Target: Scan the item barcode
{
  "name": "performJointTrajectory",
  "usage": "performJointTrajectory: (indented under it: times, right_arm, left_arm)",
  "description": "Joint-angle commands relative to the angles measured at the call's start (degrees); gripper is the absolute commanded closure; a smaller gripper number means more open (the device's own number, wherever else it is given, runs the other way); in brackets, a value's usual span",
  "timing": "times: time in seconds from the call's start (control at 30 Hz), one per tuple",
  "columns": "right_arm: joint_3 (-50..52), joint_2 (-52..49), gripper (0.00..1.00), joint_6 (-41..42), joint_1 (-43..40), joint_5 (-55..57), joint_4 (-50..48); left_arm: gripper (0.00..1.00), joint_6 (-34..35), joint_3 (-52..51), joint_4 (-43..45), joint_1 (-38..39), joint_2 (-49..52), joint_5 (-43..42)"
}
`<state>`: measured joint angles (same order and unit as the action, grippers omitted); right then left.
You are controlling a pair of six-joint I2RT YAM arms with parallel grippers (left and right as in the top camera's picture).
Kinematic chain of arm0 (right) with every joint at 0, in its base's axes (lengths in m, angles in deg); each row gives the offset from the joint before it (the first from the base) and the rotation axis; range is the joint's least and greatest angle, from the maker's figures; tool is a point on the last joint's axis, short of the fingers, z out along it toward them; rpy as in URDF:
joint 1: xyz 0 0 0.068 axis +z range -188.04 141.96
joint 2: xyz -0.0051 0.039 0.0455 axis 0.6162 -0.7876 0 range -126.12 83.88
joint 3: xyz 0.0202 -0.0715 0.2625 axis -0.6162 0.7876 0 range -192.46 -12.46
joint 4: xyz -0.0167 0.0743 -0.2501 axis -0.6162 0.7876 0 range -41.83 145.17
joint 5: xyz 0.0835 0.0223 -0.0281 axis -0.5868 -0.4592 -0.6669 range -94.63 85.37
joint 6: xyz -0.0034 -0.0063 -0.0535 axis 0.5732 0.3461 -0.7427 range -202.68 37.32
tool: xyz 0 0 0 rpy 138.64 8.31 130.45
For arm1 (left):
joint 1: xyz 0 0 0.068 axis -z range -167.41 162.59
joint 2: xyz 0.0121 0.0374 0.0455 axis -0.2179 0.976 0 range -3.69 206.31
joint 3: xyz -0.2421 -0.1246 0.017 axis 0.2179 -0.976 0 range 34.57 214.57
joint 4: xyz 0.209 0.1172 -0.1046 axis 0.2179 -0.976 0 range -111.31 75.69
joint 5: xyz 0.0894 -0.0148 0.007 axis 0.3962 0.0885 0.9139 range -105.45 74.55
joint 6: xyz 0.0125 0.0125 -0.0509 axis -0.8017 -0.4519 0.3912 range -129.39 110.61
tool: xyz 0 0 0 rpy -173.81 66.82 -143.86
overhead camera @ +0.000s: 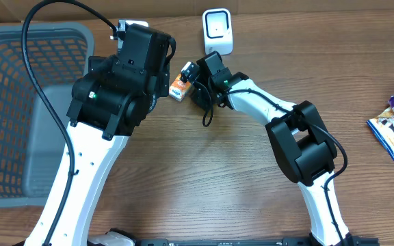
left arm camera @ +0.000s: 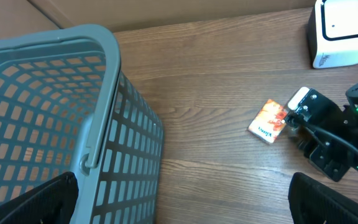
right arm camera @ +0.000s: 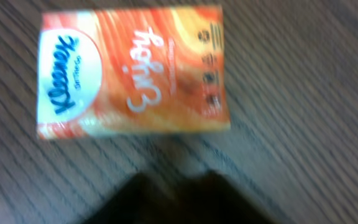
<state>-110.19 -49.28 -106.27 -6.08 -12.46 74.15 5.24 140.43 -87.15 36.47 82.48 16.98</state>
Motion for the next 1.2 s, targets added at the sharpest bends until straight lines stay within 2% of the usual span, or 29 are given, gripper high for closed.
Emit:
performJointTrajectory:
  times: [0.0, 0.13, 0.3, 0.53, 0.77, 0.87, 1.17]
  right_arm:
    - [-3.0, 0.9, 0.96, 2.1, -0.1, 2.4, 2.9]
    - [-4.3, 3.1, 0.96, 2.7, -0.1, -1.2, 4.2]
    - [-4.3, 2.2, 0.96, 3.1, -0.1, -11.2, -3.2]
    - [-4.3, -2.8, 0.96, 10.7, 0.7, -12.1, -17.4]
    - [-4.3, -7.0, 0.96, 14.9, 1.5, -14.6, -18.5]
    - [-4.2, -7.3, 0.96, 14.9, 1.5, -14.5, -15.5]
    - [-4.3, 0.0, 0.96, 14.8, -0.7, -13.7, 13.8]
  left_arm:
    - [0.00, 0.8, -1.2, 0.3, -0.3, 0.4, 1.3]
    - [0.00, 0.8, -2.0, 1.1, -0.3, 0.5, 2.2]
    - [0.00, 0.8, -2.0, 2.1, -0.3, 0.6, 2.8]
    - [0.00, 0.8, -2.0, 3.4, -0.3, 0.6, 4.7]
    - [0.00, 0.8, -2.0, 3.4, -0.3, 0.6, 4.7]
    - [0.00, 0.8, -2.0, 3.0, -0.3, 0.6, 4.7]
    - [0.00, 1.2, -2.0, 2.9, -0.3, 0.6, 5.5]
